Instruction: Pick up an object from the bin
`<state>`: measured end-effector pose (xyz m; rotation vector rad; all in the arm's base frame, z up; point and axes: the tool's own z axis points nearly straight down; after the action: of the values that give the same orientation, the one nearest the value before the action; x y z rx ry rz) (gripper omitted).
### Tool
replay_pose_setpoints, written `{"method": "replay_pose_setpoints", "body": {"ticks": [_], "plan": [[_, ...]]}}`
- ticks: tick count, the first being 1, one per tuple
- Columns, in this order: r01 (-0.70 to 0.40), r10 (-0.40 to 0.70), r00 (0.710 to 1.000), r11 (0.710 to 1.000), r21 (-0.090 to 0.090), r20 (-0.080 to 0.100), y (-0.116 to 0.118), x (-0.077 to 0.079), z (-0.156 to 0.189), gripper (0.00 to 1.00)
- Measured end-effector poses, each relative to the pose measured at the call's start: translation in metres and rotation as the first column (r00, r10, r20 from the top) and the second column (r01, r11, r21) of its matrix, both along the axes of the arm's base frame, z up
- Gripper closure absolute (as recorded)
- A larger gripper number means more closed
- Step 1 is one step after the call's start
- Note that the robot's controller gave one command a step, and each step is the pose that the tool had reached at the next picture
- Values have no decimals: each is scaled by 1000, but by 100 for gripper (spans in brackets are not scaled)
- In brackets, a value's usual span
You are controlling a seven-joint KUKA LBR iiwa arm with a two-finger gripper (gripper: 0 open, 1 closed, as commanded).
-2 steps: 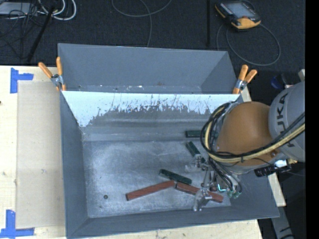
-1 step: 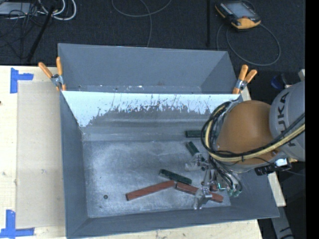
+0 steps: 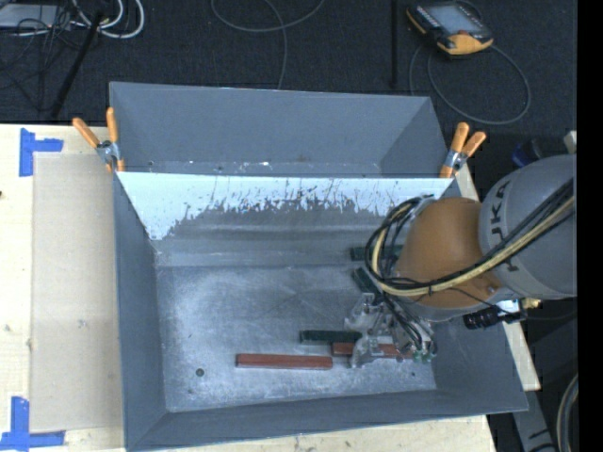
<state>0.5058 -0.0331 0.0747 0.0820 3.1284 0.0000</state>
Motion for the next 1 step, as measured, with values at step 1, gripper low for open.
{"method": "replay_pose_setpoints", "body": {"ticks": [1], "plan": [[0,0,1000,1000,0,0,0,0,0,100]]}}
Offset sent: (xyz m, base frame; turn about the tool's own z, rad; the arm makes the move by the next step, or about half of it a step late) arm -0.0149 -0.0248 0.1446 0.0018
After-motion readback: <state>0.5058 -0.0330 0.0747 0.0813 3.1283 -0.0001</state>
